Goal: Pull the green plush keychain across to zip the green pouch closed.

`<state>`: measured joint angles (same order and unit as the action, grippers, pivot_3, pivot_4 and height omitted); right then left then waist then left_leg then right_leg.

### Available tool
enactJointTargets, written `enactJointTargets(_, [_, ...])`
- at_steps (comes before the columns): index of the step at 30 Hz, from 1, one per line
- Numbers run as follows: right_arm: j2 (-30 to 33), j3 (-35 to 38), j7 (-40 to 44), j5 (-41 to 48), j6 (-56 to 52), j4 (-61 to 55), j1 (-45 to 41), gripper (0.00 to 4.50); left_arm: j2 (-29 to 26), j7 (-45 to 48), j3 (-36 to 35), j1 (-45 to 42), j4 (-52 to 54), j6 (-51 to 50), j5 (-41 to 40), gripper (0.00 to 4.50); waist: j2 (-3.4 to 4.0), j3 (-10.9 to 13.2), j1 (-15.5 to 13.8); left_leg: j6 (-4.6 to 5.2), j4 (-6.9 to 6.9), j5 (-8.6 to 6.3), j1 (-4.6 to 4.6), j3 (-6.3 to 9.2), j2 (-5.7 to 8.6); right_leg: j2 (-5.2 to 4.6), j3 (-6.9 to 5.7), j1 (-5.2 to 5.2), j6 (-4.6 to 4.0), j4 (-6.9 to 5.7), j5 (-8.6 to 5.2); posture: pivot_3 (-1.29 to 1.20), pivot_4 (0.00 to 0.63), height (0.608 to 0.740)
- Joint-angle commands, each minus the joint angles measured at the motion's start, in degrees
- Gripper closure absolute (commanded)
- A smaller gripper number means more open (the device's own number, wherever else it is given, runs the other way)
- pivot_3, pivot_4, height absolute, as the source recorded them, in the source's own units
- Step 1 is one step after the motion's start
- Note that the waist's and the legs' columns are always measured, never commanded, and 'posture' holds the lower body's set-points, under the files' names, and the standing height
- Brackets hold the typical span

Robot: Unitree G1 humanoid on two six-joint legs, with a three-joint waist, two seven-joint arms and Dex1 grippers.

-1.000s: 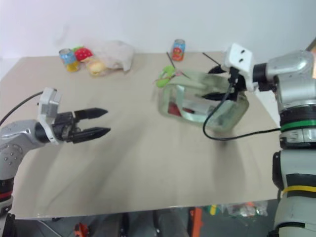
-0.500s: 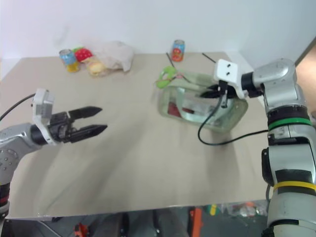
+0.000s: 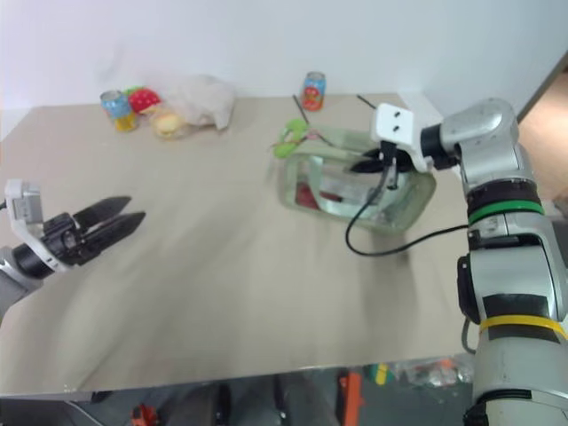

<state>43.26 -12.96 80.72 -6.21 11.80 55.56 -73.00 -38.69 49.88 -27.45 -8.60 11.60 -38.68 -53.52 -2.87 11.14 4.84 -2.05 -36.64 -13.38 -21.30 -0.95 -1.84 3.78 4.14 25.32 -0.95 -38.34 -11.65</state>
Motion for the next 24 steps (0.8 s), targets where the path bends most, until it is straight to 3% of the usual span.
enactJointTargets(1, [-0.6, 1.2, 0.6, 0.6, 0.3, 0.2, -1.6, 4.45, -0.3, -0.1, 0.0, 0.7, 3.3, 0.7, -0.4, 0.00, 0.00, 0.0, 0.0, 0.00, 0.00, 0.00, 0.01, -0.02, 0.00, 0.00, 0.01, 0.00, 0.00, -0.01, 0.00, 0.00, 0.150, 0.740])
enactJointTargets(10, [-0.7, 1.3, 1.4, 0.3, -1.0, -1.5, -0.8, 4.45, -4.5, 4.8, -1.5, 2.6, 6.8, -0.6, -3.8, 0.00, 0.00, 0.0, 0.1, -0.01, 0.01, 0.00, 0.05, -0.04, -0.02, 0.04, 0.04, 0.01, -0.01, -0.05, -0.01, 0.00, 0.150, 0.740])
enactJointTargets(19, [-4.9, 1.2, 9.0, 5.2, -6.1, -15.3, -3.5, 4.45, -8.9, 8.6, -4.3, 6.0, 7.2, -0.6, -4.4, 0.00, 0.04, 0.0, 1.2, -0.01, 0.06, 0.00, 0.12, -0.15, -0.27, 0.28, 0.12, 0.12, -0.08, -0.21, -0.03, 0.00, 0.150, 0.740])
enactJointTargets(24, [-6.3, -1.6, 10.3, 4.6, -4.2, -22.1, -4.1, 4.45, -9.6, 9.7, -7.9, 8.9, 6.1, 0.3, -3.8, 0.00, 0.04, 0.0, 0.8, -0.04, 0.09, -0.02, -0.02, 0.09, -0.28, 0.34, -0.08, 0.39, -0.59, -0.66, -0.35, 0.00, 0.150, 0.740])
